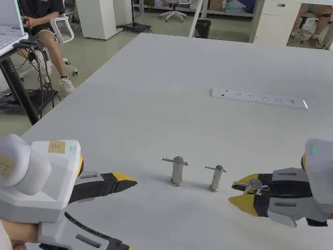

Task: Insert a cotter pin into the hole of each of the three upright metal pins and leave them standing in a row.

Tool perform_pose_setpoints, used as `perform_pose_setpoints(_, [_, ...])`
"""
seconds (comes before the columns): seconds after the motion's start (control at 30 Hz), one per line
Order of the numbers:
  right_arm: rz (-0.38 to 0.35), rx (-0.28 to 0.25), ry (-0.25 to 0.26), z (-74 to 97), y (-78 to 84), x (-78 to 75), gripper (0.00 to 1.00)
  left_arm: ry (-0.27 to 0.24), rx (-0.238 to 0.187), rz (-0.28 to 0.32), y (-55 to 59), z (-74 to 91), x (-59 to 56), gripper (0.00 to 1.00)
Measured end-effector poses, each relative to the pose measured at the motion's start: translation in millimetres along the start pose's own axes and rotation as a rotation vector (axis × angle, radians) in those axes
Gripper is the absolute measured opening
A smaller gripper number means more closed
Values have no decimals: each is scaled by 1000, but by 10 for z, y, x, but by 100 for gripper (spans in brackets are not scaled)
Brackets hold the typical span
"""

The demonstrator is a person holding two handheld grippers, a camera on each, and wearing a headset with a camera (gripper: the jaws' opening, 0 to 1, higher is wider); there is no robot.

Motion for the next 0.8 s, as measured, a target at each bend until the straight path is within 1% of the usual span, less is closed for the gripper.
perform_pose_setpoints(0.13, [-5,13,21,61,74,-97,9,-7,4,11,4,-13,20,95])
perform_pose_setpoints(0.33, [-13,26,49,86,197,-268,9,-17,-19,38,-23,-32,12,95])
perform_pose_setpoints(0.47, [-36,21,45,75,228,-299,9,-24,2,38,22,-26,0,95])
perform_pose_setpoints(0.57, [-43,16,45,68,237,-321,9,-27,6,43,39,-20,-5,94])
perform_pose_setpoints(0.63, [-47,15,41,61,248,-335,9,-31,5,50,45,-15,-7,94])
perform_pose_setpoints(0.7, [-51,15,32,58,265,-343,9,-30,-6,75,37,-12,-26,94])
perform_pose_setpoints(0.8, [-56,14,33,61,282,-373,9,-27,-12,76,27,-3,-36,93])
Point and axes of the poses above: the centre of the closed fingertips' face, and the gripper's own axes: z roughly backward along the fingers, x roughly to its left, y roughly out of its underside, the point moved 4 cm from there along z, roughly backward along the fingers, and after that the axes turned 11 degrees about -x, right-handed, at the moved point
